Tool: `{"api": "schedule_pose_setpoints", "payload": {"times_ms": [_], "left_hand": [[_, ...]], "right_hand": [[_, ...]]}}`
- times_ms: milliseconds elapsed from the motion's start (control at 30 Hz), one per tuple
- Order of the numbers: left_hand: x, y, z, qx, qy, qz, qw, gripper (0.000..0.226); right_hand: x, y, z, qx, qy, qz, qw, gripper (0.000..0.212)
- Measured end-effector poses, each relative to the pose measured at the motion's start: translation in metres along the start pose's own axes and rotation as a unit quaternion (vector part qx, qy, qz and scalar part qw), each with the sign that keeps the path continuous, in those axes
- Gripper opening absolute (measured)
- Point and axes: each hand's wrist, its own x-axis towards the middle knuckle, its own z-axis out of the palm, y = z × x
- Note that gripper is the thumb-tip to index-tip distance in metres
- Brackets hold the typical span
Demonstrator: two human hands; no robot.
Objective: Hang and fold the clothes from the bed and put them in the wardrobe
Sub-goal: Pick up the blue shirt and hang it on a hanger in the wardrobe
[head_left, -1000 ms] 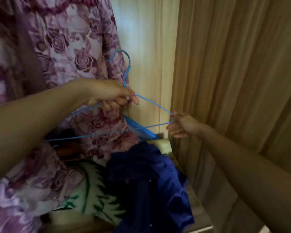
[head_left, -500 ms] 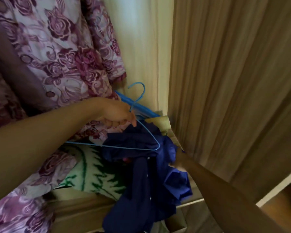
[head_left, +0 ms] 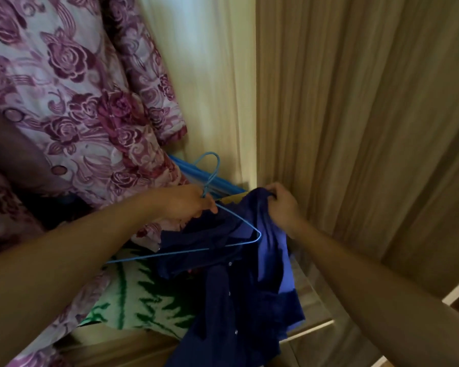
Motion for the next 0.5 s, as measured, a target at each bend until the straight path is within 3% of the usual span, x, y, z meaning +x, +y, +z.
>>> {"api": "schedule_pose_setpoints", "payload": {"times_ms": [100, 233, 333, 400, 500], "left_hand": [[0.003, 0.011, 0.000, -0.051, 0.055, 0.050, 0.996, 0.035], [0.007, 0.033, -0.007, -0.155, 0.149, 0.100, 0.972, 0.019], [0.008, 0.051, -0.009, -0.244, 0.145, 0.089, 0.955, 0.021], [0.007, 0.062, -0.012, -0.256, 0.159, 0.118, 0.946, 0.028], [0.004, 0.069, -0.024, -0.232, 0.219, 0.153, 0.935, 0.032]], "right_hand": [[0.009, -0.060, -0.012, 0.111, -0.015, -0.005, 0.994, 0.038], [0.007, -0.130, -0.028, 0.184, -0.071, -0.004, 0.980, 0.026], [-0.001, -0.173, -0.037, 0.230, -0.114, -0.043, 0.966, 0.027], [-0.001, -0.188, -0.044, 0.175, -0.127, -0.101, 0.971, 0.026], [0.010, -0.187, -0.055, -0.057, -0.118, -0.187, 0.974, 0.021]]}}
